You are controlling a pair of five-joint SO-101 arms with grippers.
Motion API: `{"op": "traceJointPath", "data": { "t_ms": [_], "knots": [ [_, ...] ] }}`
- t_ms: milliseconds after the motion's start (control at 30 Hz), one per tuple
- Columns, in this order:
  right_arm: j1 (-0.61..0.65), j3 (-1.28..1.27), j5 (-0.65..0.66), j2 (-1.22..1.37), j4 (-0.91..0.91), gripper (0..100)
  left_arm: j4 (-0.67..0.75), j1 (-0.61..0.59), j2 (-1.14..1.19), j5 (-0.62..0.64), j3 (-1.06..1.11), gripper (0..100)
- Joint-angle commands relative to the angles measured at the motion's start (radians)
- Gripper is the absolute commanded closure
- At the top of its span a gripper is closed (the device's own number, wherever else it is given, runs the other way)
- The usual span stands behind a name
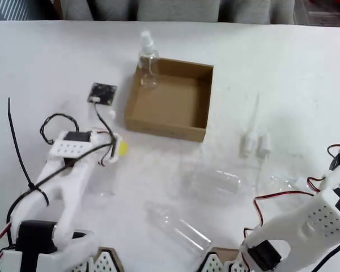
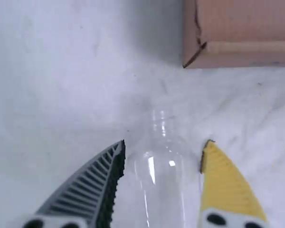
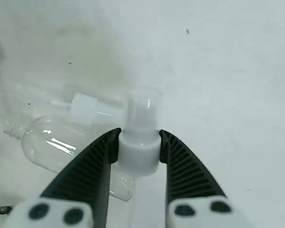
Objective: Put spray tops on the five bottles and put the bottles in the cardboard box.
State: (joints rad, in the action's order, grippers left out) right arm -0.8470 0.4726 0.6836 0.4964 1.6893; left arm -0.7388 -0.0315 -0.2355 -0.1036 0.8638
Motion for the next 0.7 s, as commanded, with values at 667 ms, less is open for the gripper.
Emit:
{"op": "traceJointPath", "data": {
  "t_ms": [667],
  "knots": [
    [0.007, -0.031, 0.009, -0.062, -0.001, 98.2, -0.637, 0.05, -0.038, 0.081, -0.425, 62]
  ]
}}
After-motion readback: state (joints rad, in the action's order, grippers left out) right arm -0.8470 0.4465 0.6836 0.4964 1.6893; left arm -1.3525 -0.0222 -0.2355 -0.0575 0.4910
